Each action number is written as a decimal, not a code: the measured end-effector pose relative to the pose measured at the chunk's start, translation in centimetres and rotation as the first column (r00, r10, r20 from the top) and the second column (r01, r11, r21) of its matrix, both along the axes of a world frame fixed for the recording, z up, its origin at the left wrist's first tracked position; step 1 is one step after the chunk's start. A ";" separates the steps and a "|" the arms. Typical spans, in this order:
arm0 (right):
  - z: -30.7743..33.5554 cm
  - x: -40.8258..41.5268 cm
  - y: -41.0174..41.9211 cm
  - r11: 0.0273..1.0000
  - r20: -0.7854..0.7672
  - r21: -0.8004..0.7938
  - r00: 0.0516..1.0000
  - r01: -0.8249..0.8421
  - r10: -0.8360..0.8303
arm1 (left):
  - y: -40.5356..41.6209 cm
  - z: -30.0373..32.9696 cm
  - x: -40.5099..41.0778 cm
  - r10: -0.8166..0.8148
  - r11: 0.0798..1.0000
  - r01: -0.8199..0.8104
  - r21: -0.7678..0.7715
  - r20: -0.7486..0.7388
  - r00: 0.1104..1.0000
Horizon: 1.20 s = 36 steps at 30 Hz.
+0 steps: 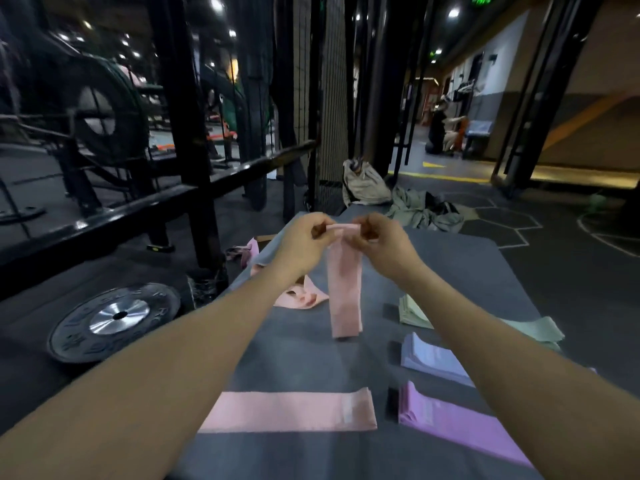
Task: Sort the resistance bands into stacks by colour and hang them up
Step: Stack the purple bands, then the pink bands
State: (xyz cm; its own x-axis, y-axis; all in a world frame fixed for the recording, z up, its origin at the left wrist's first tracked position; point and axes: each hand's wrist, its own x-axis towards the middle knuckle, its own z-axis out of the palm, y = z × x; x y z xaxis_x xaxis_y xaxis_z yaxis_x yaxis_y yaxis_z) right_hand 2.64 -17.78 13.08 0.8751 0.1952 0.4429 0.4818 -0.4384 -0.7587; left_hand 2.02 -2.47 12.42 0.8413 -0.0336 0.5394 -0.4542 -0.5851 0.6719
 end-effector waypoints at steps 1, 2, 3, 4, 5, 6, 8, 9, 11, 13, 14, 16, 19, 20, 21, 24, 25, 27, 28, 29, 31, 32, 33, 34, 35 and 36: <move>0.7 -0.5 0.0 1.000 0.006 0.014 1.000 -0.001 0.001 | 0.1 0.9 -0.5 -0.003 1.000 0.004 -0.014 0.008 1.000; 1.4 -0.9 0.1 1.000 0.014 0.031 1.000 0.005 -0.005 | 0.2 1.7 -1.0 -0.007 1.000 0.008 -0.023 0.009 1.000; 2.0 -1.2 0.3 0.999 0.023 0.052 1.000 0.011 -0.012 | 0.4 2.4 -1.5 -0.012 0.999 0.012 -0.034 0.009 1.000; 2.7 -1.6 0.5 0.997 0.030 0.072 0.999 0.013 -0.015 | 0.7 3.1 -1.9 -0.017 0.999 0.017 -0.043 0.009 1.000; 3.4 -2.0 0.8 0.996 0.037 0.089 0.999 0.006 -0.009 | 1.0 3.8 -2.4 -0.026 0.998 0.027 -0.057 0.011 1.000; 4.0 -2.4 1.1 0.995 0.046 0.099 0.999 -0.007 0.002 | 1.2 4.5 -2.9 -0.043 0.996 0.045 -0.073 0.021 0.999; 5.1 -3.1 1.8 0.993 0.063 0.112 0.998 -0.036 0.029 | 1.7 5.8 -3.9 -0.060 0.994 0.064 -0.087 0.041 0.997; 5.6 -3.4 2.2 0.992 0.072 0.120 0.997 -0.047 0.039 | 2.0 6.3 -4.3 -0.058 0.995 0.062 -0.075 0.050 0.997; 6.4 -4.1 2.9 0.990 0.074 0.123 0.996 -0.062 0.053 | 2.6 7.3 -5.2 -0.044 0.997 0.048 -0.058 0.076 0.996; 7.2 -4.8 3.6 0.986 0.077 0.147 0.994 -0.082 0.071 | 3.1 8.1 -5.9 -0.032 0.996 0.039 -0.074 0.096 0.995; 7.5 -5.3 3.9 0.981 0.073 0.168 0.994 -0.094 0.083 | 3.3 8.4 -6.3 -0.025 0.996 0.033 -0.080 0.098 0.995; 8.0 -6.1 4.4 0.982 0.070 0.162 0.994 -0.094 0.083 | 3.8 8.9 -7.0 -0.011 0.997 0.018 -0.074 0.086 0.996; 8.1 -6.9 4.9 0.992 0.081 0.101 0.995 -0.073 0.065 | 4.6 9.2 -7.8 0.004 1.000 -0.005 0.018 0.049 0.999; 8.1 -7.2 5.1 0.994 0.086 0.082 0.994 -0.069 0.062 | 4.9 9.2 -8.2 0.011 0.999 -0.013 0.046 0.043 0.999; 8.2 -7.4 5.3 0.996 0.091 0.067 0.994 -0.064 0.058 | 5.1 9.2 -8.6 0.019 0.998 -0.021 0.060 0.046 0.999; 7.7 -8.0 5.8 0.992 0.057 0.088 0.995 -0.089 0.084 | 5.7 9.0 -9.5 0.045 0.997 -0.048 0.068 0.051 0.998; 7.4 -8.2 5.9 0.988 0.039 0.108 0.994 -0.110 0.106 | 5.9 8.8 -9.8 0.052 0.996 -0.055 0.073 0.042 0.998; 6.1 -9.0 6.1 0.981 -0.035 0.116 0.987 -0.153 0.158 | 6.3 7.9 -10.1 0.058 0.997 -0.058 0.043 0.009 0.998; 5.3 -9.4 6.1 0.980 -0.094 0.097 0.979 -0.174 0.183 | 6.5 7.3 -10.2 0.064 0.998 -0.064 0.008 -0.010 0.998; 4.3 -9.9 6.2 0.978 -0.156 0.063 0.966 -0.197 0.204 | 6.6 6.8 -10.4 0.069 0.997 -0.069 -0.028 -0.025 0.997; 2.2 -10.6 6.4 0.973 -0.244 -0.025 0.945 -0.229 0.216 | 6.8 5.7 -11.0 0.089 0.992 -0.093 -0.085 -0.053 0.995; 1.1 -10.8 6.4 0.969 -0.269 -0.081 0.942 -0.232 0.203 | 7.0 5.3 -11.3 0.106 0.988 -0.113 -0.108 -0.064 0.992; 0.2 -10.9 6.4 0.964 -0.286 -0.131 0.940 -0.231 0.187 | 7.3 4.9 -11.6 0.130 0.981 -0.140 -0.137 -0.076 0.989; -0.8 -10.9 6.2 0.958 -0.302 -0.167 0.937 -0.234 0.176 | 7.7 4.5 -11.8 0.159 0.970 -0.174 -0.168 -0.098 0.982; -1.8 -10.9 6.0 0.950 -0.319 -0.199 0.933 -0.239 0.168 | 8.1 4.0 -11.9 0.183 0.957 -0.207 -0.204 -0.128 0.975; -2.7 -10.7 5.7 0.944 -0.336 -0.224 0.928 -0.244 0.161 | 8.6 3.5 -11.9 0.196 0.942 -0.233 -0.242 -0.166 0.966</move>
